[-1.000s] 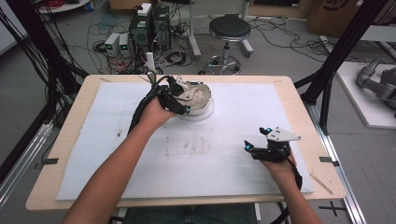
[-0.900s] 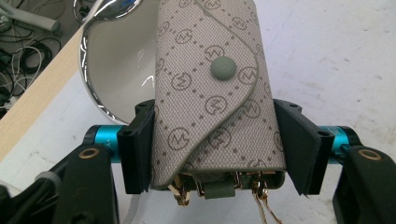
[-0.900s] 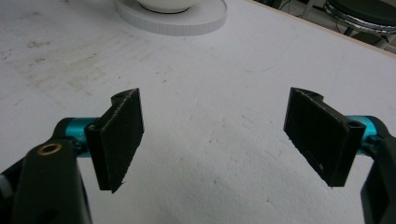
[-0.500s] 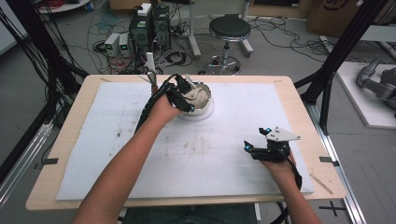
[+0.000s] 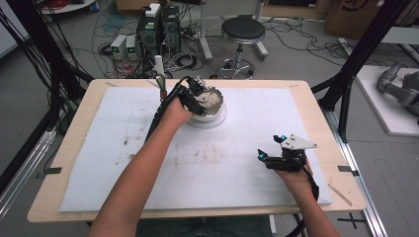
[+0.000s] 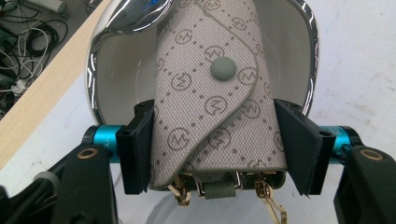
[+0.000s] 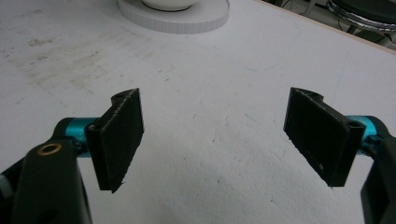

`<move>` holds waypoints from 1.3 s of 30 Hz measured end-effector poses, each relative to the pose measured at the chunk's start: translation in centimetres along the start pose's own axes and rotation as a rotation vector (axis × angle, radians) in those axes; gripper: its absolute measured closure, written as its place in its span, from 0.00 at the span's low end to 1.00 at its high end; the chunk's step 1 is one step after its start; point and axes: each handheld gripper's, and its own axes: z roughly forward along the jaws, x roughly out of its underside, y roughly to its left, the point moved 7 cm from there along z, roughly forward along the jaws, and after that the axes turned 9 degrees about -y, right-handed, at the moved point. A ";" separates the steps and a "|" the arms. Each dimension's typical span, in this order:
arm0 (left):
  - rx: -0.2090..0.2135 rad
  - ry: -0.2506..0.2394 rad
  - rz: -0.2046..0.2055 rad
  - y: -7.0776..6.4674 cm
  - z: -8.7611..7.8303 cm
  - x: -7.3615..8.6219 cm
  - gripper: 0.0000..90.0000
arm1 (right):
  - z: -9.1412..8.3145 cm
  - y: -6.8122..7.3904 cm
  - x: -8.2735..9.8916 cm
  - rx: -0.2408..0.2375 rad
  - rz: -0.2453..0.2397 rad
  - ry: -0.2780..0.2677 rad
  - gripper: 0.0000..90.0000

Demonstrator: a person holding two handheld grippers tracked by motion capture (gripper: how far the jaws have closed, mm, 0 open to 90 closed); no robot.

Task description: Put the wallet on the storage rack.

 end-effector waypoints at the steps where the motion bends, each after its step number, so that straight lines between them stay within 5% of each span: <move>1: -0.002 0.003 0.002 -0.1 0.1 0.0 0.38 | 0.0 0.0 0.0 0.002 0.001 -0.001 0.23; 7: -0.004 0.004 0.012 -0.3 0.6 0.0 0.36 | -0.1 -0.1 0.0 0.000 0.007 -0.001 0.23; 13: -0.012 -0.066 0.029 -0.4 -0.2 -0.8 0.32 | -0.2 0.2 -0.2 -0.002 0.001 -0.009 0.23; 19: -0.004 -0.153 -0.006 -0.5 -2.0 -1.2 0.27 | -0.2 0.1 -0.2 0.000 0.002 -0.013 0.23; 30: 0.077 -0.335 -0.008 -2.0 -5.9 0.0 0.25 | -0.2 0.1 -0.2 0.005 -0.006 -0.017 0.23; 39: 0.121 -0.412 0.010 -3.6 -8.4 2.5 0.25 | -0.1 0.2 -0.3 0.003 -0.010 -0.017 0.23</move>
